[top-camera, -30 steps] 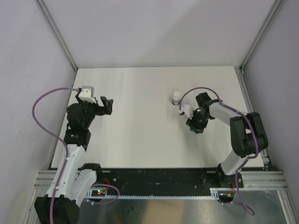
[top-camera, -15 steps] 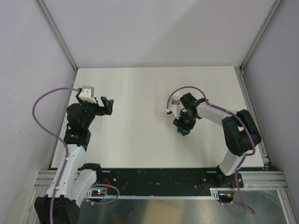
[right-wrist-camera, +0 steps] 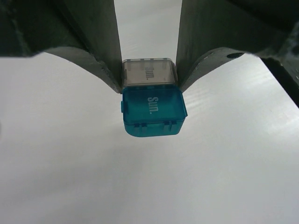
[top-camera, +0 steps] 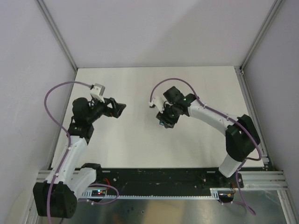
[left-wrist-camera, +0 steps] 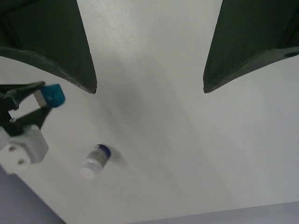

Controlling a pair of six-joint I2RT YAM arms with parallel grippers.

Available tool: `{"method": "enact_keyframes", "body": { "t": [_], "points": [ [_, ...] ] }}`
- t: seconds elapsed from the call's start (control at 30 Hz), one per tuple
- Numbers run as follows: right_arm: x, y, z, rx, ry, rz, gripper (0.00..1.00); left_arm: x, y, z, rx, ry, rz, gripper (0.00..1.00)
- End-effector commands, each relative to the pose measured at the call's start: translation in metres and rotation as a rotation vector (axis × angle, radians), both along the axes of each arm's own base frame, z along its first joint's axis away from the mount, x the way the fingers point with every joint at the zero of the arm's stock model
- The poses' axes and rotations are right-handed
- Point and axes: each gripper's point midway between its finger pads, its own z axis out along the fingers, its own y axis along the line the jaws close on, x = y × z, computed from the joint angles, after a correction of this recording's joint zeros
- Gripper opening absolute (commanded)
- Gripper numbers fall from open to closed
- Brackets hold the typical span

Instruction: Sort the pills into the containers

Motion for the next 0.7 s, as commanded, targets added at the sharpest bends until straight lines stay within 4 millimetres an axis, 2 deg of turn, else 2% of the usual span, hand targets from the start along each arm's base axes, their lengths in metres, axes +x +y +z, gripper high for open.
{"method": "enact_keyframes", "body": {
  "t": [0.0,0.13,0.23,0.43,0.67],
  "points": [
    [0.025,0.034,0.101,0.188,-0.205,0.001,0.24,-0.007,-0.045,0.038,-0.091,0.004,-0.198,0.98],
    [0.026,0.053,0.145,0.267,-0.275,0.025,0.25,-0.01,-0.08,0.047,-0.167,0.102,-0.318,0.98],
    [0.026,0.062,0.16,0.289,-0.307,0.037,0.25,-0.013,-0.107,0.053,-0.229,0.185,-0.403,0.98],
    [0.02,0.072,0.169,0.312,-0.324,0.044,0.25,-0.019,-0.142,0.054,-0.302,0.318,-0.506,0.98],
    [0.015,0.075,0.173,0.321,-0.33,0.047,0.25,-0.021,-0.158,0.037,-0.308,0.401,-0.541,0.92]
  ]
}}
